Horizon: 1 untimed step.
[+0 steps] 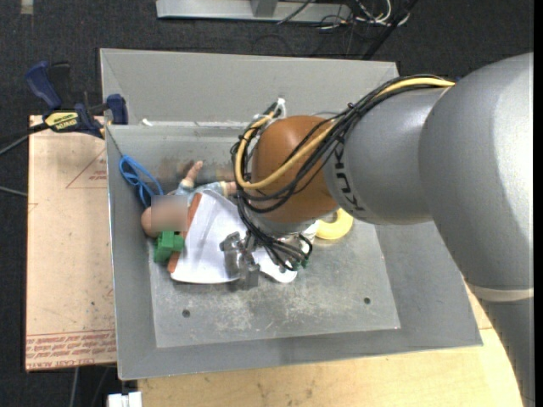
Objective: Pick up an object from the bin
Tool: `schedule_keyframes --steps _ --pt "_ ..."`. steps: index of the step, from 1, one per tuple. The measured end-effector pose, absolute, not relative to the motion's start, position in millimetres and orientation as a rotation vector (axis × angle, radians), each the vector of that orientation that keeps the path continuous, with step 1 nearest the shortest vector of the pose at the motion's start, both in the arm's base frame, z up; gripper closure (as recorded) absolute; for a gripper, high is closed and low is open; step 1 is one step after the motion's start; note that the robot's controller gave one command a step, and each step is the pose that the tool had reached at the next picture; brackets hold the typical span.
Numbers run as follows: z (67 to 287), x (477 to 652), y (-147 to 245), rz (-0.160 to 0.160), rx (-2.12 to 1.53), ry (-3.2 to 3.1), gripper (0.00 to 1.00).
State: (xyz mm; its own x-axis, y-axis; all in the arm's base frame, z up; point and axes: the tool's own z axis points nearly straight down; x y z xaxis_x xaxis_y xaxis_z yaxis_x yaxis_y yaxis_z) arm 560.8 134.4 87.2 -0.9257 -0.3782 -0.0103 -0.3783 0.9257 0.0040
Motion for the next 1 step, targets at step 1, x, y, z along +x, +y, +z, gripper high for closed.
schedule_keyframes --steps 1 --pt "132.6 561.1 133.2 0.01 -0.595 3.082 1.0"
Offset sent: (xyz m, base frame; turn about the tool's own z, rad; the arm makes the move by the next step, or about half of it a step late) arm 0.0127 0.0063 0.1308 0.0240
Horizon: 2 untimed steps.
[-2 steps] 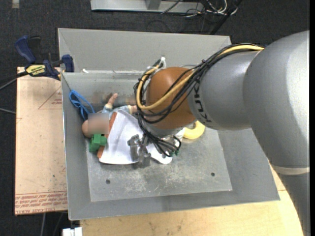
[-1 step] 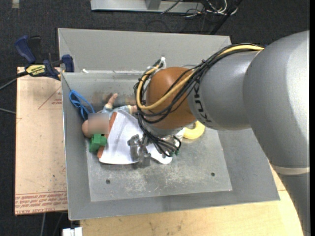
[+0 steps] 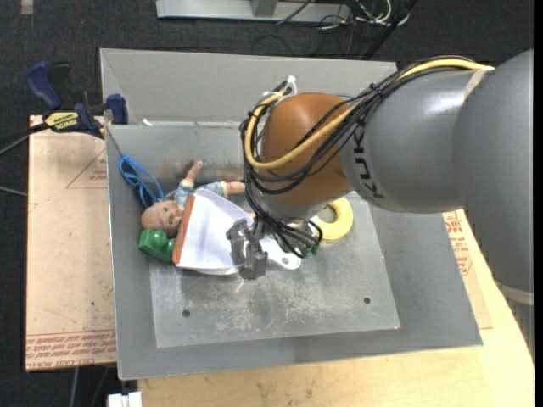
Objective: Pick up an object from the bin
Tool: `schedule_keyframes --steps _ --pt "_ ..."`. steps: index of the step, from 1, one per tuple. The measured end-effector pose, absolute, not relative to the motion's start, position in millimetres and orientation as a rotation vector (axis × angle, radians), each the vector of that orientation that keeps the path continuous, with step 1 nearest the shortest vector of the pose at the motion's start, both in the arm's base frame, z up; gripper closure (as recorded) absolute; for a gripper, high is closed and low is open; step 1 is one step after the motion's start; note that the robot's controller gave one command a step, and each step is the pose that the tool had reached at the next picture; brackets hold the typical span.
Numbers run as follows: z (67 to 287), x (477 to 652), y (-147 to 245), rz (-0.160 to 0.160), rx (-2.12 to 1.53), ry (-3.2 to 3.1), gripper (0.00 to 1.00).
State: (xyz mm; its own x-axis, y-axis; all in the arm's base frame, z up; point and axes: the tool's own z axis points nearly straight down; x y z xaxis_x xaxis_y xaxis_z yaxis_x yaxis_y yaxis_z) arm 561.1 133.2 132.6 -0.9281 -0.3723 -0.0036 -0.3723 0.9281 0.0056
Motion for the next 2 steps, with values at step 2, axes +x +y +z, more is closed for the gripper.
schedule_keyframes --steps 2 --pt "247.6 571.6 145.6 0.01 -0.677 3.062 1.0"
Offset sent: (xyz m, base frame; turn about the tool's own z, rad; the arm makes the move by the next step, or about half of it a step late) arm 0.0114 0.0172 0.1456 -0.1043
